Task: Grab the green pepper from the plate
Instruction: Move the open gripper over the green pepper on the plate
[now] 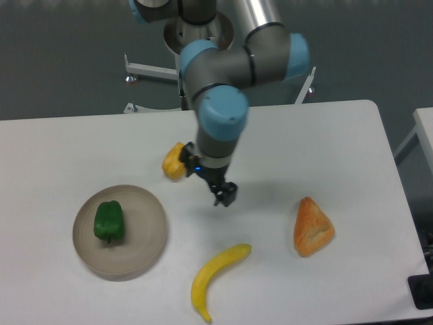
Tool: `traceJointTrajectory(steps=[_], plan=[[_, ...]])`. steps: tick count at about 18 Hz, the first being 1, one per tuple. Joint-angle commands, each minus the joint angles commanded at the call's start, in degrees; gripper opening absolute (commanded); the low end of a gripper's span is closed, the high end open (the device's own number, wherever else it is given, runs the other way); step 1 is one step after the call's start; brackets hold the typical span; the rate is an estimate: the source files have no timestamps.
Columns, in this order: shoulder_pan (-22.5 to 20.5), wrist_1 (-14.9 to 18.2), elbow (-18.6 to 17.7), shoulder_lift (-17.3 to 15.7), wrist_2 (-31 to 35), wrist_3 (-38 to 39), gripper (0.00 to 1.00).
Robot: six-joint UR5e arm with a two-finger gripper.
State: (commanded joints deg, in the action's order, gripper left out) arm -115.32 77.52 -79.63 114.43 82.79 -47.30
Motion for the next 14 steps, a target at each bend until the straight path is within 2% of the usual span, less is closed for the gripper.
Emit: traceJointTrajectory(steps=[3,5,7,8,9,10,14], plan=[[2.9,-0.3,-0.1,0.4,-0.1,10.2,1.00],[5.5,-1.8,0.0,0.6,-0.1,22.2,1.00],[7.5,-2.3,0.0,1.8,-0.3,27.9,1.00],[8.0,-4.4,0.0,2.7,-0.2,32.2,1.00],[9.2,-7.4,0.0,3.6,-0.2,34.9,1.00],[9.8,-8.8,0.1,4.2,-0.3,35.5,1.00],[11.1,-9.5,0.8,6.8,-1.1,37.9,1.00]])
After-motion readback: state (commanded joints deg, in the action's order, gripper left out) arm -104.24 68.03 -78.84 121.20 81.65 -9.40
